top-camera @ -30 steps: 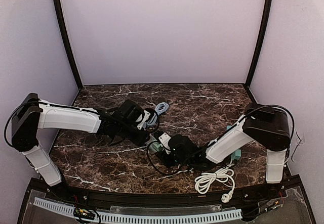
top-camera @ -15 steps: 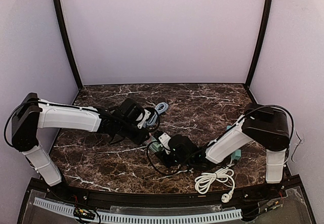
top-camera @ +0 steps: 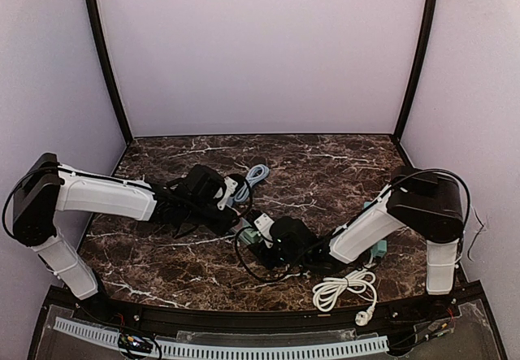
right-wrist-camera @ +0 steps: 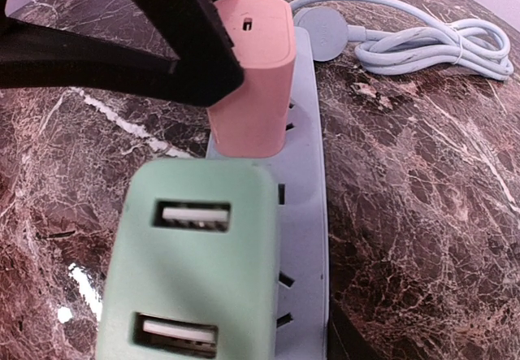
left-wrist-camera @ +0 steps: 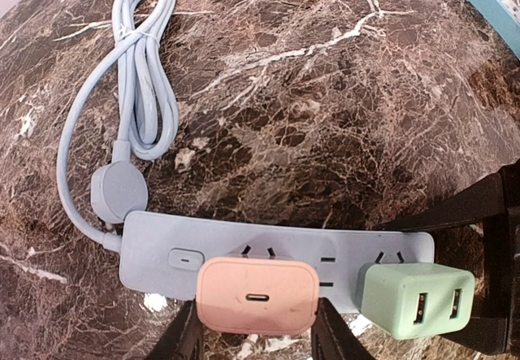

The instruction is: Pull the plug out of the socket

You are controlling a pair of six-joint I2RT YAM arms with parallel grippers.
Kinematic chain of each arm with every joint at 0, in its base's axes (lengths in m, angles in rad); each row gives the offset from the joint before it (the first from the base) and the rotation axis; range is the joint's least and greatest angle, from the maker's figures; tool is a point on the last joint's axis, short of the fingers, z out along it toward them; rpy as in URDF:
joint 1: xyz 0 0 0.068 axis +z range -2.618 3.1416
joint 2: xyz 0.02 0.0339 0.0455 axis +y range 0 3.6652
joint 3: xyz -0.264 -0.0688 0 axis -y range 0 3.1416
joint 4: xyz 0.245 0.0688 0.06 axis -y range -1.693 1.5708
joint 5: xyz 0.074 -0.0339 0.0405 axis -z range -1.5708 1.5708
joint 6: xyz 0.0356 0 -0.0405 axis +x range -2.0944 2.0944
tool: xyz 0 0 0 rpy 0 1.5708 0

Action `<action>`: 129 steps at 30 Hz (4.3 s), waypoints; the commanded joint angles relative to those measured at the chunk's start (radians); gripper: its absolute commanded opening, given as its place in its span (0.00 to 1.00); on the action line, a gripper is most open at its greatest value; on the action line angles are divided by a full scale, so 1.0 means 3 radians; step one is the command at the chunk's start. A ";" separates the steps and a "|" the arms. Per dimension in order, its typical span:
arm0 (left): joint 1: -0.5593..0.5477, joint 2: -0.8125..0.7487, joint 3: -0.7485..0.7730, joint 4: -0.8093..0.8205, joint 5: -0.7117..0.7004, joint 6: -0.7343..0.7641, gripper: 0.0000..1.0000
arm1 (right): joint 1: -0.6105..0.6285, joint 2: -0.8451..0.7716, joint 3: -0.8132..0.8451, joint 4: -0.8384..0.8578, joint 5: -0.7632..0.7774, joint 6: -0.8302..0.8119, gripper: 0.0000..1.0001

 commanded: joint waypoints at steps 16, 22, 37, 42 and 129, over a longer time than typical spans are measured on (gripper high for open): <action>-0.0008 -0.0291 -0.0044 0.0264 0.0025 -0.0152 0.19 | 0.0034 0.0216 0.0065 -0.0159 -0.0187 0.0003 0.00; -0.0011 -0.0339 -0.0035 0.0250 -0.0036 -0.0108 0.16 | 0.0034 0.0221 0.0064 -0.0160 -0.0182 0.0003 0.00; -0.0014 -0.0254 -0.0096 0.0283 -0.0104 0.0042 0.13 | 0.0026 0.0250 0.0096 -0.0196 -0.0176 0.0013 0.00; -0.0012 -0.0174 -0.0166 0.0378 -0.0056 -0.0018 0.15 | 0.0029 0.0250 0.0094 -0.0196 -0.0174 0.0017 0.00; 0.0183 -0.0307 -0.0075 0.0394 -0.0133 0.0240 0.23 | -0.0073 0.0059 0.0086 -0.0375 -0.0125 -0.0007 0.00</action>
